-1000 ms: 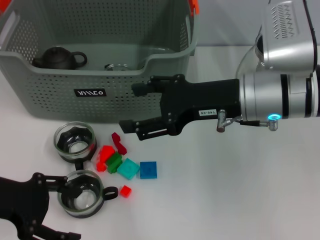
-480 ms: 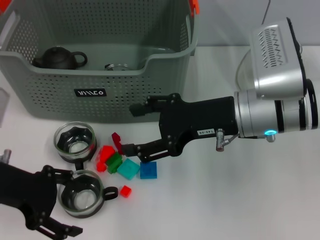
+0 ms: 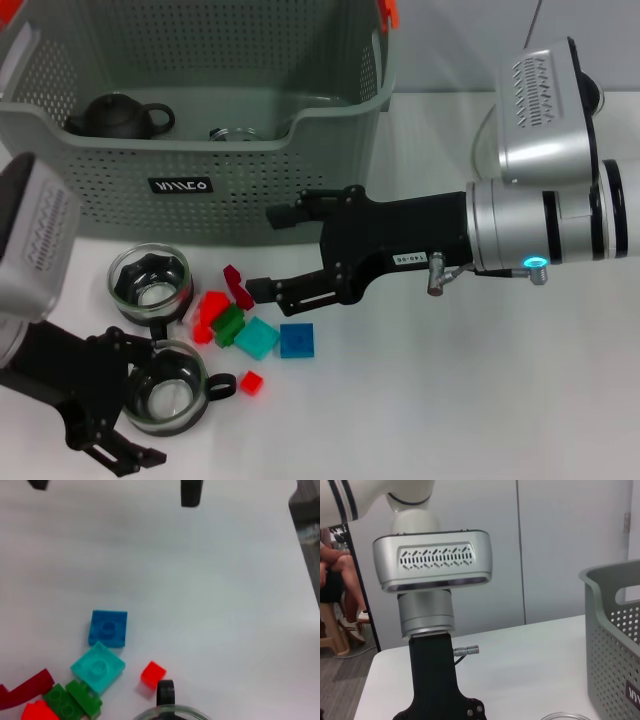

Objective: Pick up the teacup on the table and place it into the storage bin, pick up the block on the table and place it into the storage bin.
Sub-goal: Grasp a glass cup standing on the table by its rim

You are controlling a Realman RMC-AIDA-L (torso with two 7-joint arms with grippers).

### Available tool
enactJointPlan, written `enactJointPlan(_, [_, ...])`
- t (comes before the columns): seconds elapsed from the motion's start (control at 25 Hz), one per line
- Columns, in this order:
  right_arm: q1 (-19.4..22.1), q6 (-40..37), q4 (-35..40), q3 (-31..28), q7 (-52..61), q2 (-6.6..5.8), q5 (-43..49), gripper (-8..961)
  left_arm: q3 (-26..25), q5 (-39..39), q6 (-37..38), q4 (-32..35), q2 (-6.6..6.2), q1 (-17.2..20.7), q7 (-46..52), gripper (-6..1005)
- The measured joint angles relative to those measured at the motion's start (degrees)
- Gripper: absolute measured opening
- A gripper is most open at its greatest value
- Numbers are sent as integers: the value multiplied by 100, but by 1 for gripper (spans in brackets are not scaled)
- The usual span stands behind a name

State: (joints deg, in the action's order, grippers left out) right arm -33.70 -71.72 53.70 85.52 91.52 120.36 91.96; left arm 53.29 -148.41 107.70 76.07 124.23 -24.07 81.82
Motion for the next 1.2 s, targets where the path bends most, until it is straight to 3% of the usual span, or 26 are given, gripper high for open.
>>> enactJointPlan(0.4, [-47,150,-112,0,8,16,-28,927,1281,-455,-458,414,21,95,815,935])
enactJointPlan(0.6, [-66,215,-158,0,8,14,-37,927,1637,-466,-491,500,23,132,1037,935])
enactJointPlan(1.2, [-92,296,-237,-2,-8,14,-39,926,2003,-511,-404,513,32,166,1243,928])
